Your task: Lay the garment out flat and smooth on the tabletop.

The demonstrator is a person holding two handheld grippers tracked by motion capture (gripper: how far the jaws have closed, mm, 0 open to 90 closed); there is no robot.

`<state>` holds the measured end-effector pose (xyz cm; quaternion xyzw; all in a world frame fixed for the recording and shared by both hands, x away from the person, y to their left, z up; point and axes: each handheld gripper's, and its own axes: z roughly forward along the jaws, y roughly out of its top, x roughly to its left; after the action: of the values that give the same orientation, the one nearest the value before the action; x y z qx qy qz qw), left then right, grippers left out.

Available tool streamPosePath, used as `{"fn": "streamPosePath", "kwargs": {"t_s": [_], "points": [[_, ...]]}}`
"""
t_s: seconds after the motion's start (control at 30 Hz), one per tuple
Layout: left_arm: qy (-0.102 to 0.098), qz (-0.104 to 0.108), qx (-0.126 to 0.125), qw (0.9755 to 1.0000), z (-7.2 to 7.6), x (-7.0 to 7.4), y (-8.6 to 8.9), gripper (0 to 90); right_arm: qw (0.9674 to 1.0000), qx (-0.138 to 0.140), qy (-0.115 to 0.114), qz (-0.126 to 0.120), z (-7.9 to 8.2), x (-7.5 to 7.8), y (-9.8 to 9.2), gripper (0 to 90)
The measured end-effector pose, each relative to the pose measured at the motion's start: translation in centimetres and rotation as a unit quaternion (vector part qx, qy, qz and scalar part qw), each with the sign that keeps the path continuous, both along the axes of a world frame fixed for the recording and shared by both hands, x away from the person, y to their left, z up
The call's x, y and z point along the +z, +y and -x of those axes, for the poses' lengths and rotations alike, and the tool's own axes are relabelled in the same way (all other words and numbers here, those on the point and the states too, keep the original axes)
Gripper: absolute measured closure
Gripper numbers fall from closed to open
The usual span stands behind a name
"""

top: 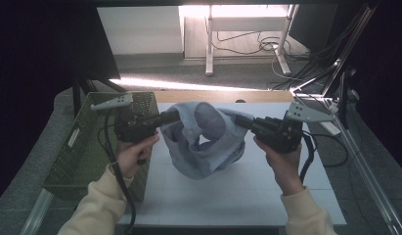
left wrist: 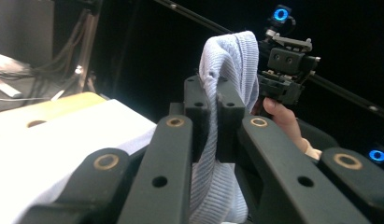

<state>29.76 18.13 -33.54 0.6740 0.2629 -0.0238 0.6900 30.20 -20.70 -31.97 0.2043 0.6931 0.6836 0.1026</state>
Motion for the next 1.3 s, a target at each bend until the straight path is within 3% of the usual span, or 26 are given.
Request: {"fn": "streamPosePath", "kwargs": {"t_s": [0.13, 0.23, 0.3, 0.37, 0.43, 0.5, 0.6, 0.67, 0.8, 0.9, 0.97, 1.0, 1.03, 1.07, 1.13, 1.17, 1.23, 1.3], "points": [[-0.002, -0.003, -0.010, 0.9999, 1.5, 0.2, 0.2, 85.8, 0.9992, 0.003, -0.034, 0.021, 3.0, 0.7, -0.1, 86.2], [0.007, -0.008, -0.009, 0.9999, 1.0, -0.2, -0.2, 85.7, 0.9988, -0.004, -0.038, 0.032, 3.4, 0.8, -0.3, 86.2], [0.022, -0.013, -0.009, 0.9996, 0.1, -1.0, -0.6, 85.7, 0.9988, -0.013, -0.022, 0.041, 2.4, 0.2, -0.4, 86.1], [0.043, -0.031, 0.000, 0.9986, -1.2, -2.2, -1.2, 85.6, 0.9984, -0.024, 0.014, 0.048, 0.8, -1.2, -0.6, 85.9], [0.070, -0.051, 0.002, 0.9963, -2.6, -3.9, -1.7, 85.6, 0.9967, -0.035, 0.043, 0.059, -0.8, -3.1, -0.7, 85.9], [0.081, -0.085, 0.019, 0.9929, -3.6, -5.3, -2.4, 85.4, 0.9943, -0.047, 0.065, 0.069, -1.9, -5.0, -0.8, 85.6], [0.102, -0.084, 0.030, 0.9908, -4.8, -6.7, -2.8, 85.3, 0.9920, -0.062, 0.087, 0.066, -3.0, -6.8, -0.9, 84.7], [0.099, -0.082, 0.032, 0.9912, -5.1, -6.8, -3.0, 85.3, 0.9910, -0.072, 0.088, 0.071, -3.3, -7.2, -1.0, 84.6], [0.081, -0.102, 0.040, 0.9907, -5.3, -6.1, -3.5, 84.8, 0.9899, -0.080, 0.087, 0.078, -3.9, -7.1, -1.2, 82.9], [0.079, -0.104, 0.049, 0.9902, -5.8, -5.9, -3.6, 82.9, 0.9898, -0.083, 0.082, 0.082, -4.4, -7.0, -1.1, 80.9], [0.078, -0.106, 0.066, 0.9892, -6.2, -5.8, -3.6, 76.9, 0.9886, -0.090, 0.083, 0.088, -5.0, -7.1, -1.0, 76.1], [0.077, -0.112, 0.086, 0.9870, -6.5, -5.7, -3.7, 65.6, 0.9876, -0.098, 0.084, 0.090, -5.3, -7.2, -0.9, 69.9], [0.078, -0.124, 0.111, 0.9830, -6.6, -5.5, -3.8, 47.9, 0.9861, -0.111, 0.084, 0.091, -5.7, -7.3, -0.8, 56.1], [0.080, -0.128, 0.124, 0.9807, -6.6, -5.4, -3.8, 31.9, 0.9840, -0.127, 0.087, 0.091, -6.1, -7.5, -0.6, 41.0], [0.083, -0.119, 0.116, 0.9826, -6.5, -5.4, -3.6, 29.5, 0.9801, -0.148, 0.095, 0.092, -6.7, -8.0, -0.3, 28.8], [0.084, -0.123, 0.114, 0.9823, -6.4, -5.5, -3.6, 29.4, 0.9794, -0.149, 0.102, 0.090, -6.9, -8.2, -0.2, 24.5], [0.083, -0.127, 0.111, 0.9822, -6.2, -5.7, -3.7, 29.6, 0.9773, -0.137, 0.130, 0.095, -7.5, -8.5, -0.1, 21.8], [0.085, -0.128, 0.109, 0.9822, -6.1, -5.9, -3.6, 30.7, 0.9757, -0.106, 0.163, 0.101, -8.1, -9.0, -0.1, 22.1]]}}
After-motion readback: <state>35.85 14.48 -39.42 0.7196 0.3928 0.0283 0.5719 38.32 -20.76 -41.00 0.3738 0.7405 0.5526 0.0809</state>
